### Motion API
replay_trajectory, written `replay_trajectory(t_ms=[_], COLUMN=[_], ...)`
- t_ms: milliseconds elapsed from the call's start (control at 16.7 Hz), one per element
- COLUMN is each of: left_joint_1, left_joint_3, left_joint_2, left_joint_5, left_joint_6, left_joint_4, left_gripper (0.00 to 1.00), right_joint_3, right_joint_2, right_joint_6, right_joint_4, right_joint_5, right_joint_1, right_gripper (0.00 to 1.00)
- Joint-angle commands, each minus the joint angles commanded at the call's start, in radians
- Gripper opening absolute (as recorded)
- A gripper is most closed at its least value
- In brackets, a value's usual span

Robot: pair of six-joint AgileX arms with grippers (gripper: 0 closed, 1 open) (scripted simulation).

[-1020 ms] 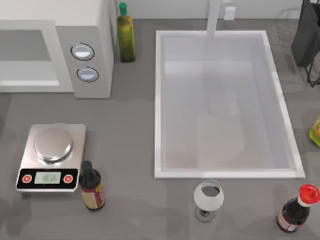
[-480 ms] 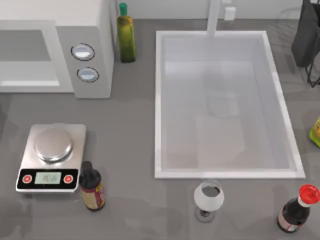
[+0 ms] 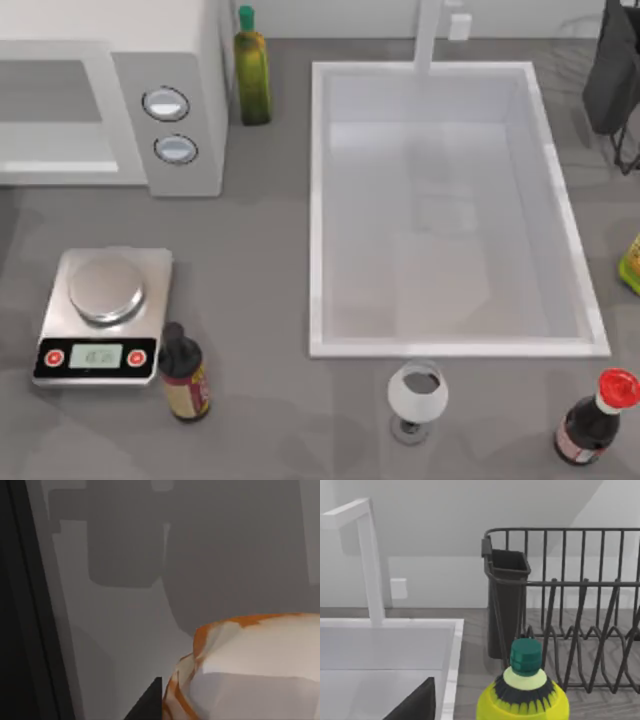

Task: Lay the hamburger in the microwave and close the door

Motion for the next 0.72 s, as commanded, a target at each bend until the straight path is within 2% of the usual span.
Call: replay_trajectory(t_ms=[540,720], left_joint_1=[-0.071,-0.086], left_joint_3=[-0.053,-0.075], left_joint_2=[0.299,0.385], left_joint_5=[0.082,0.117], left_joint_6=[-0.192,-0.257], left_joint_4=[1.022,1.299], left_gripper=[0.00,0.00], right_joint_3=[0.000,0.000], right_joint_2=[0.000,0.000], right_joint_6=[0.000,0.000], right_joint_4=[0.000,0.000], right_joint_5=[0.000,0.000], right_joint_1=[0.000,0.000], right_gripper=[1.00,1.00])
